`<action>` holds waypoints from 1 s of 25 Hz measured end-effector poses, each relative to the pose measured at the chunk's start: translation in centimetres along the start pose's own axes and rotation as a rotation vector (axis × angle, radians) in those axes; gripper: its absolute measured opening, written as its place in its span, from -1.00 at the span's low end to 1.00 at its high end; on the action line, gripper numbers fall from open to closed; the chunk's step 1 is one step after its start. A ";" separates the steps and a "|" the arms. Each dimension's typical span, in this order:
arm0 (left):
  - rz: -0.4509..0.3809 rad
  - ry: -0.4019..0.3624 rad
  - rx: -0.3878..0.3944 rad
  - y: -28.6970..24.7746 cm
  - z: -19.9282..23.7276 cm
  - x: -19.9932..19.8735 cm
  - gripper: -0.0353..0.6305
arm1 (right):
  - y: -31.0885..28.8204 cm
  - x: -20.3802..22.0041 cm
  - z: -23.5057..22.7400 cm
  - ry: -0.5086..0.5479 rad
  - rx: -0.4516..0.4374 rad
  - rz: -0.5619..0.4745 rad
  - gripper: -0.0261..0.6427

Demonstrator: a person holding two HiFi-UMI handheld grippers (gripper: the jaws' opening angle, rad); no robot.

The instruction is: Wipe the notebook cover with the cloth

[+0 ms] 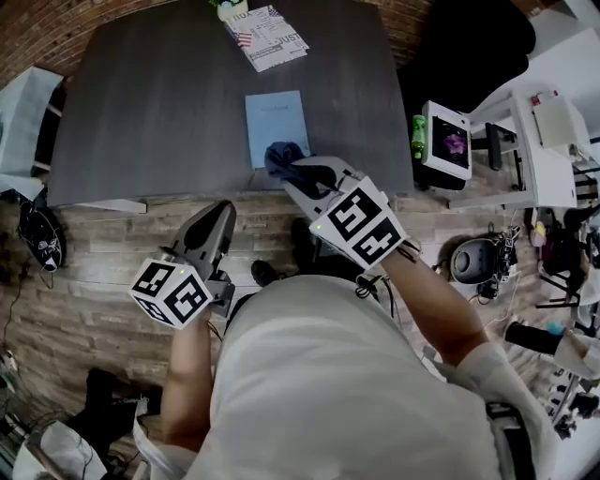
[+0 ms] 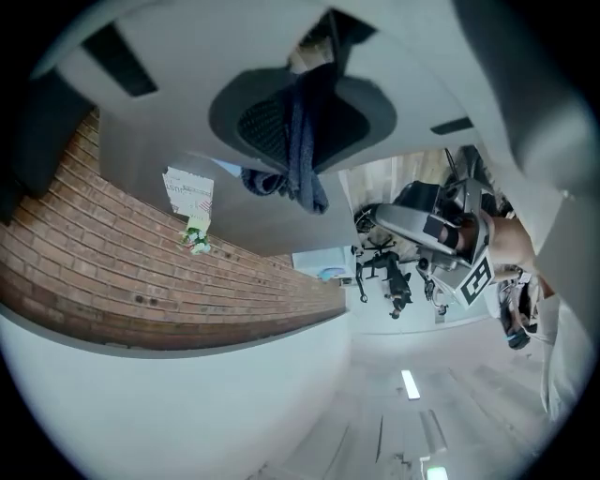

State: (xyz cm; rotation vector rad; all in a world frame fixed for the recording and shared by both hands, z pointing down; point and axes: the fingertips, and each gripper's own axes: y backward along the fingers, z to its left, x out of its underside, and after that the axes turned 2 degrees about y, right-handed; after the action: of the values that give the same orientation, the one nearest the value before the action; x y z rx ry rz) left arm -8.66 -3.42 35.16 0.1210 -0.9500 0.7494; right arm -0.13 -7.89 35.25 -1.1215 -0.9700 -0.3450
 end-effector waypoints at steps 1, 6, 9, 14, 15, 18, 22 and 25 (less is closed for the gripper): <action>-0.005 -0.003 0.004 0.1 -0.2 -0.4 -0.84 | 0.4 -0.3 -0.2 -0.012 0.008 -0.012 -0.72; -0.041 -0.046 0.015 1.0 -1.3 -2.1 -0.86 | 2.2 -1.3 -1.2 -0.072 0.040 -0.074 -0.72; -0.057 -0.067 0.016 1.6 -1.9 -2.6 -0.86 | 3.6 -1.4 -1.4 -0.122 0.048 -0.108 -0.72; -0.075 -0.075 0.030 2.3 -3.0 -3.2 -0.87 | 5.2 -1.3 -1.9 -0.212 0.064 -0.155 -0.72; -0.076 -0.078 0.033 2.4 -3.1 -3.3 -0.87 | 5.4 -1.4 -2.0 -0.228 0.069 -0.165 -0.72; -0.080 -0.092 0.034 2.9 -3.6 -3.6 -0.87 | 6.2 -1.4 -2.3 -0.271 0.082 -0.197 -0.72; -0.085 -0.108 0.036 3.3 -3.9 -4.2 -0.87 | 7.2 -1.1 -2.6 -0.300 0.104 -0.221 -0.72; -0.086 -0.110 0.041 3.4 -3.9 -4.3 -0.87 | 7.6 -1.1 -2.6 -0.302 0.121 -0.234 -0.72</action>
State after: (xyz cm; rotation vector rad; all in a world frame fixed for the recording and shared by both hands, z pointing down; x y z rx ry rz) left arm -9.54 -1.55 28.77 0.2395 -1.0277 0.6889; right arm 5.62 -7.14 29.53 -0.9669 -1.3775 -0.3053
